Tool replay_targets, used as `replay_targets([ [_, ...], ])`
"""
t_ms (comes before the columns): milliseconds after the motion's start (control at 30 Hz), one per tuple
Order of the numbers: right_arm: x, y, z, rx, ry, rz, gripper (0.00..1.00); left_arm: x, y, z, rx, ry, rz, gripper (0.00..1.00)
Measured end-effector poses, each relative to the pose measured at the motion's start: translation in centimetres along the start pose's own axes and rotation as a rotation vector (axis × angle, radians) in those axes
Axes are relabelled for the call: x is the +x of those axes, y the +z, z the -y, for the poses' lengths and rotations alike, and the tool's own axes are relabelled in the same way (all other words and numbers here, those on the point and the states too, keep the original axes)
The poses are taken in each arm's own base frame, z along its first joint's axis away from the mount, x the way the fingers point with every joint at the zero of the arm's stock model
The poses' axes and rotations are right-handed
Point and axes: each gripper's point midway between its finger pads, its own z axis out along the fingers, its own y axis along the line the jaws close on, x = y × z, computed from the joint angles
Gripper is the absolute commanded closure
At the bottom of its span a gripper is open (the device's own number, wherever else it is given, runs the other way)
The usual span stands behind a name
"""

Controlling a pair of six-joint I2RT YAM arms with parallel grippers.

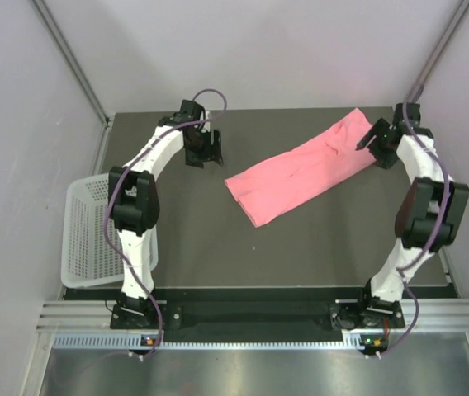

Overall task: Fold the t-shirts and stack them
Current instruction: Fold the tshirt

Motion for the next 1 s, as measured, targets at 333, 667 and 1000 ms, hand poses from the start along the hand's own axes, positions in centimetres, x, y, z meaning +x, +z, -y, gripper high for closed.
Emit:
replay_targets([
  [333,20.4,-8.2,-9.6,-0.392,-0.214,-0.288,0.44,1.5,5.8,0.3,0.131,0.029,-0.113,0.27],
  [667,32.9,-7.9,-8.3,-0.479,-0.048,-0.54,0.65,2.1,7.2,0.9,0.172,0.033,-0.127,0.44],
  [1000,33.6,-9.2,-13.2,-0.622,0.04,-0.506,0.53,3.0,7.8,1.6,0.201,0.038,-0.132,0.55],
])
